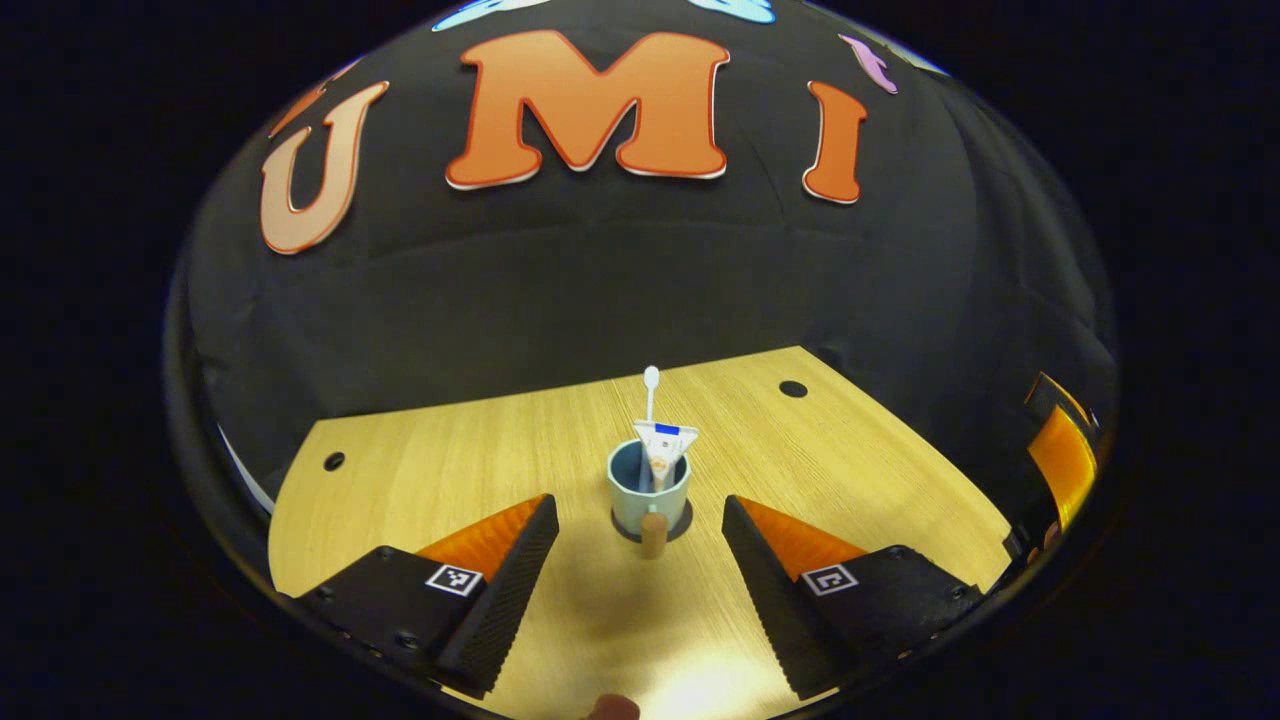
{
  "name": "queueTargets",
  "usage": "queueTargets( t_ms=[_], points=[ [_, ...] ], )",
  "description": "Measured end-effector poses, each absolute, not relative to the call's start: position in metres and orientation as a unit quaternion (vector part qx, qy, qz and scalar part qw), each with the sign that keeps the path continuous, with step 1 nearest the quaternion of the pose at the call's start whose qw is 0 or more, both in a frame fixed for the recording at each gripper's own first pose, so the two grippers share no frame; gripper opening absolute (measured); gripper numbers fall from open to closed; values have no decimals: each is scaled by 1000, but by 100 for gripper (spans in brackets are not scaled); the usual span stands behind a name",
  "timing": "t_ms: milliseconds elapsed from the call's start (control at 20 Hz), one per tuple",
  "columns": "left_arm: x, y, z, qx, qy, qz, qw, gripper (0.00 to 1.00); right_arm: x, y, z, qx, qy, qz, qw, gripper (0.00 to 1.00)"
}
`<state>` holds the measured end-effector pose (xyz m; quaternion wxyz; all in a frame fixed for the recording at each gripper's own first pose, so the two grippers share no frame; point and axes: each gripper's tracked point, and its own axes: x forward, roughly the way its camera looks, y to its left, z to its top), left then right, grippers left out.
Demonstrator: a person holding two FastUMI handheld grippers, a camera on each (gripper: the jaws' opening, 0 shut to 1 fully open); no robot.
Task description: Put the toothbrush and toothpaste on the desktop into the cup, then pick up the cup and place it on the coaster on the desktop.
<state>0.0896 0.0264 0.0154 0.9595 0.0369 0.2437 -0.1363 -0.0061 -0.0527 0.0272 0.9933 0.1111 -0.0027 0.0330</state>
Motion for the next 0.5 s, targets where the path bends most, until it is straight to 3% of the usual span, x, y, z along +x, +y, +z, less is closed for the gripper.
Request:
queueTargets(
  t_ms=[500],
  points=[
    [54,122,75,71,90,-38,993,99,10,0,42,85,-23,56,995,93]
  ],
)
